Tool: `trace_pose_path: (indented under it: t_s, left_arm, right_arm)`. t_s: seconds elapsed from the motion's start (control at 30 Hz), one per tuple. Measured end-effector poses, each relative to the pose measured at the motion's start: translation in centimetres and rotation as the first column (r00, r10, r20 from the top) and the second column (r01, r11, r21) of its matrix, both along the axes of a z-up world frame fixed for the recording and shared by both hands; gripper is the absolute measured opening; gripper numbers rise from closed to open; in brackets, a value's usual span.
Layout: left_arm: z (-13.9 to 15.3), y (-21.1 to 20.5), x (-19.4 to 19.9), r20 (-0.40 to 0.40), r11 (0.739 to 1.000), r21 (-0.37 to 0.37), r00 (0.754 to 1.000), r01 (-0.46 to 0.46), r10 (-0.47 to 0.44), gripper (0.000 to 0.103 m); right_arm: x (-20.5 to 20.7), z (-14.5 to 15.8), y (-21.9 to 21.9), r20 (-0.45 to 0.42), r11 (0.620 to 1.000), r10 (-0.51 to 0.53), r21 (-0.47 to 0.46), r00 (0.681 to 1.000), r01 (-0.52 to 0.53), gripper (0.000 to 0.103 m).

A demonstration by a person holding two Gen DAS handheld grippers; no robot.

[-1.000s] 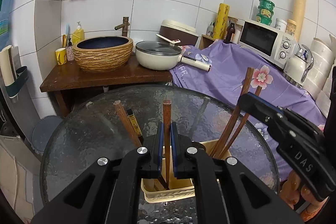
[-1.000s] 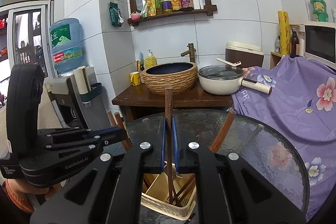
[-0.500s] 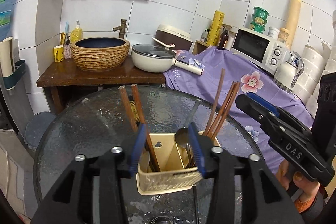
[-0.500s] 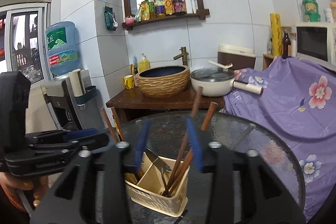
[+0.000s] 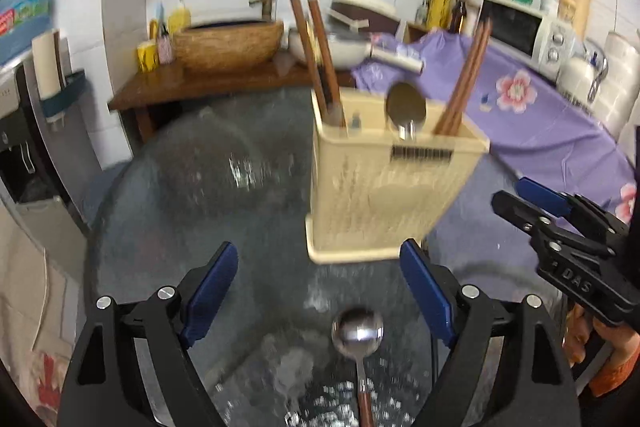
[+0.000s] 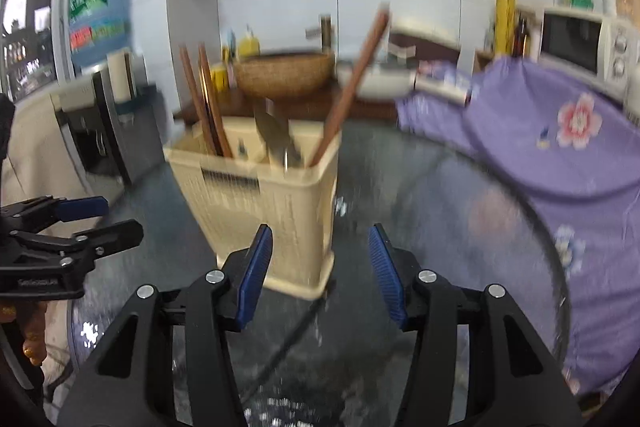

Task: Organize utensils
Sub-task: 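Move the left tool to the spoon while the right tool approaches the black chopstick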

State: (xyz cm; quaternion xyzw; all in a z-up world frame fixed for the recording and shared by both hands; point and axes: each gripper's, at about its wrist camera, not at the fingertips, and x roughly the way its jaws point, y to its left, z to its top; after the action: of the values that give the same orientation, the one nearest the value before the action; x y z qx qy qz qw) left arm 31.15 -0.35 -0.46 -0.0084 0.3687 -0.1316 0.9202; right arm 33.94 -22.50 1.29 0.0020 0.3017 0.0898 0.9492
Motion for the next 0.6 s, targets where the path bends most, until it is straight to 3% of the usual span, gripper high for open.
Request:
trace_pose_path:
  t_s: [0.1,0.23,0.6]
  left_arm:
    - [-3.1,-0.4,-0.5,-0.087,1.0,-0.002,0.996,0.031,-0.031,0.081]
    - [-5.3,-0.5,-1.0,-0.126,1.0,0.025,0.992,0.018,-0.015,0.081]
    - [-7.7,-0.8,-2.0,-0.172,0.999,0.03,0.985,0.014,-0.009,0.081]
  right_arm:
    - [0.7,-3.8,0.5,-0.135,1.0,0.005,-0.002,0.991,-0.005,0.051]
    - [1.3,-7.2,1.7,-0.236,1.0,0.01,-0.011,0.972,-0.013,0.051]
    - [1.3,-10.5,3.6,-0.315,0.999,0.006,-0.043,0.949,-0.021,0.049]
